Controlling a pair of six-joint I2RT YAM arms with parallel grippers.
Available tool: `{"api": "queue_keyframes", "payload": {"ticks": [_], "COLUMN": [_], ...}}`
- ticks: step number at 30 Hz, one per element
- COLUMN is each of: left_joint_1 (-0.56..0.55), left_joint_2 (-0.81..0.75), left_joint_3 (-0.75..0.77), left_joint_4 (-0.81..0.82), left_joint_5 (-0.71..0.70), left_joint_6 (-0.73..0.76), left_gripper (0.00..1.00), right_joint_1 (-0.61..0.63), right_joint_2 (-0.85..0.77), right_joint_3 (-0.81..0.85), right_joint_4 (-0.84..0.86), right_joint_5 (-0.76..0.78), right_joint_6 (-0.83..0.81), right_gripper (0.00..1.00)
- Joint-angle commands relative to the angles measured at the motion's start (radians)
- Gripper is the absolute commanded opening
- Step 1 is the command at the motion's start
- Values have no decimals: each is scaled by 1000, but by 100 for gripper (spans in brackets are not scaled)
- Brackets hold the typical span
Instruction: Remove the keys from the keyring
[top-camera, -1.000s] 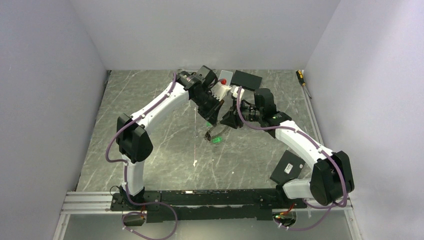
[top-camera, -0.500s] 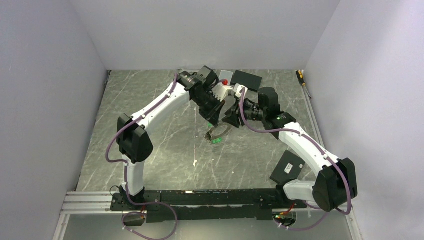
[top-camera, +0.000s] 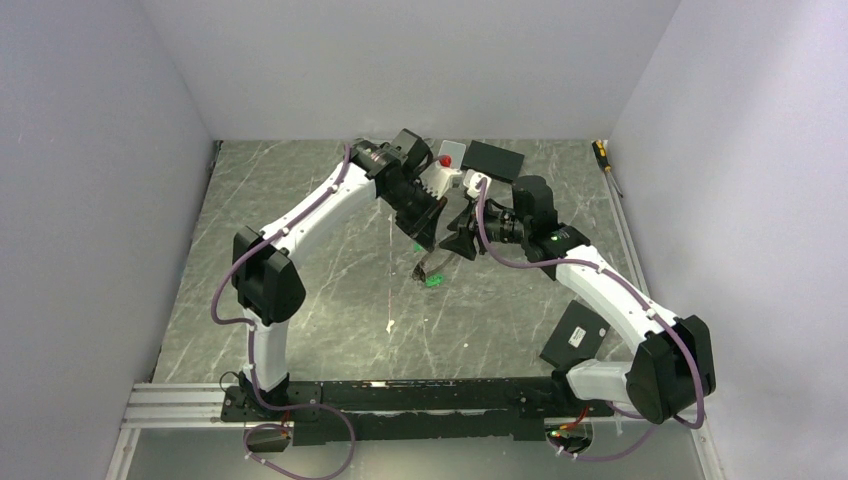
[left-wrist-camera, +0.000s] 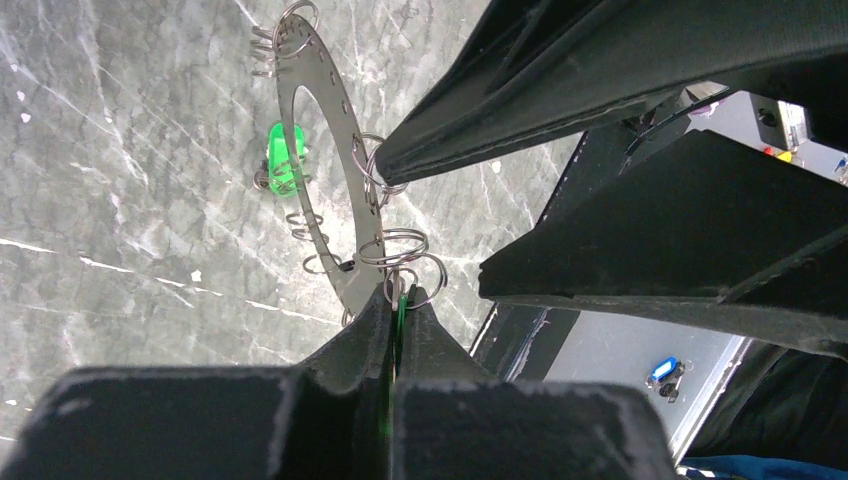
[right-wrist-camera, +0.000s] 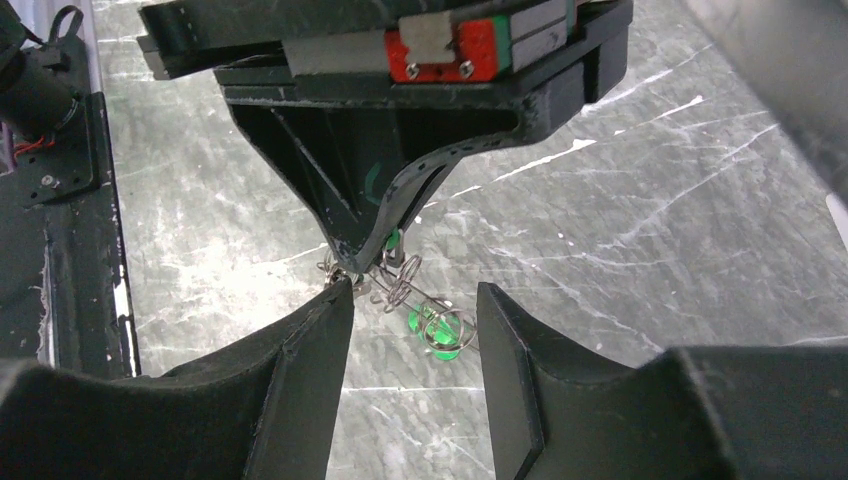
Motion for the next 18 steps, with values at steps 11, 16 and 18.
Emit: {"api": "queue_keyframes", "payload": {"ticks": [11,16,18], "left_joint_1": [14,15,16], "left_joint_2": [-8,-18,-21], "left_joint_3": [42,38,39], "left_joint_4": [21,21,21], "left_joint_5": [87,81,81], "left_joint_6": [-22,-21,-21], "left_gripper": [0,0,0], "right_joint_1": [92,98,98], "right_joint_2": [27,26,26], "right_joint_3": [30,23,22], "right_joint_4": [62,69,70], "right_joint_5": [111,147,156], "right_joint_6": [-61,-70,-73], "right_gripper": [44,38,33]}}
